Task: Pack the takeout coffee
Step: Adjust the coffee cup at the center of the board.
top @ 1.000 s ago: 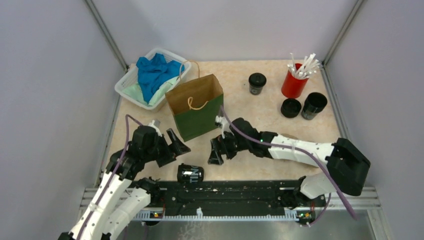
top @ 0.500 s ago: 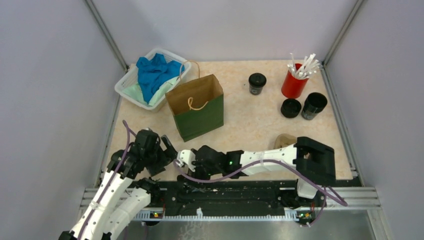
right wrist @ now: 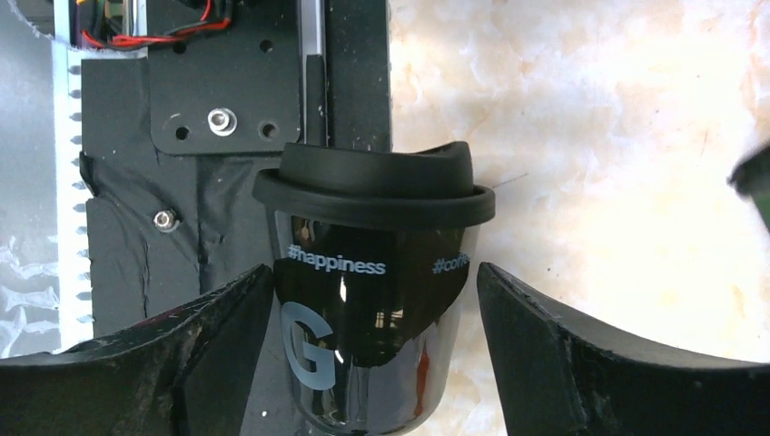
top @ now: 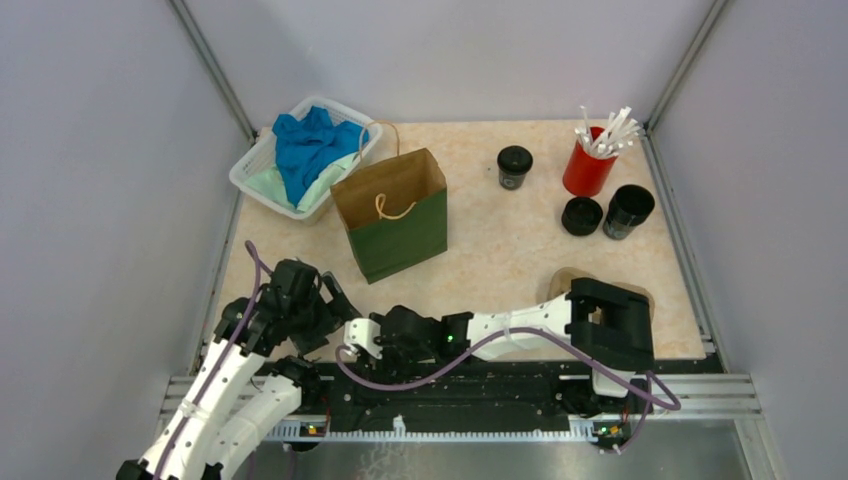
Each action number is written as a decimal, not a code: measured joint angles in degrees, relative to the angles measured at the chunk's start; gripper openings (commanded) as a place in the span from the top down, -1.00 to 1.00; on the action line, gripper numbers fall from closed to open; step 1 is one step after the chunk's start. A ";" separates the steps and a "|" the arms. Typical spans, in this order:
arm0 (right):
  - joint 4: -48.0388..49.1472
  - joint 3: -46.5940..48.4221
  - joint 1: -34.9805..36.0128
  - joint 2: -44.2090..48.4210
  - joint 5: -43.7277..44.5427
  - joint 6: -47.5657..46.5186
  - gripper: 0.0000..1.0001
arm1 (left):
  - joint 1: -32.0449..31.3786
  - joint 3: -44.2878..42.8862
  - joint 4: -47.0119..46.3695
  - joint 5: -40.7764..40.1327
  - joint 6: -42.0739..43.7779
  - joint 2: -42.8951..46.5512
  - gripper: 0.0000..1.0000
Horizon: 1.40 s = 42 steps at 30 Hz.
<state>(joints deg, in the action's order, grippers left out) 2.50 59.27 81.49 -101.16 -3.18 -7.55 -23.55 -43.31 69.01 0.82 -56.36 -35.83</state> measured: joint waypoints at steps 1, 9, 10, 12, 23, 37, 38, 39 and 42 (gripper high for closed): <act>0.59 -0.04 0.02 0.00 0.17 -0.07 -0.57 | 0.00 -0.02 -0.59 0.57 0.26 -0.26 -0.94; 6.73 -6.23 0.09 3.91 4.94 0.26 -0.35 | -0.13 -0.22 -5.73 7.85 3.28 -2.34 -0.93; 7.65 -7.63 0.09 5.29 6.05 0.31 -0.34 | -0.13 -0.50 -6.14 8.76 3.72 -2.89 -0.93; 9.33 -10.29 0.07 8.24 8.39 0.31 -0.34 | -0.13 -1.25 -7.21 10.23 4.42 -4.07 -0.93; 24.94 -18.03 -2.43 14.25 18.56 -3.93 -0.29 | -0.13 -3.72 -20.13 18.53 5.77 -10.67 -0.69; 41.88 -18.38 -3.78 4.37 20.33 -9.99 -0.29 | -0.11 -5.46 -22.62 12.79 12.35 -15.30 -0.65; 42.56 -18.36 -3.82 3.93 20.33 -10.01 -0.28 | -0.11 -5.46 -22.62 12.81 12.35 -15.30 -0.65; 43.17 -18.36 -3.89 3.61 20.31 -10.05 -0.28 | -0.11 -5.44 -22.69 12.87 12.35 -15.32 -0.67; 45.44 -18.16 -4.17 2.03 20.28 -10.27 -0.28 | -0.11 -5.05 -23.30 13.07 12.33 -15.28 -0.69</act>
<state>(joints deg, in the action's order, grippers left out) 47.94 41.10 77.32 -99.13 17.10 -17.82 -23.66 -48.36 45.71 13.89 -44.03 -51.11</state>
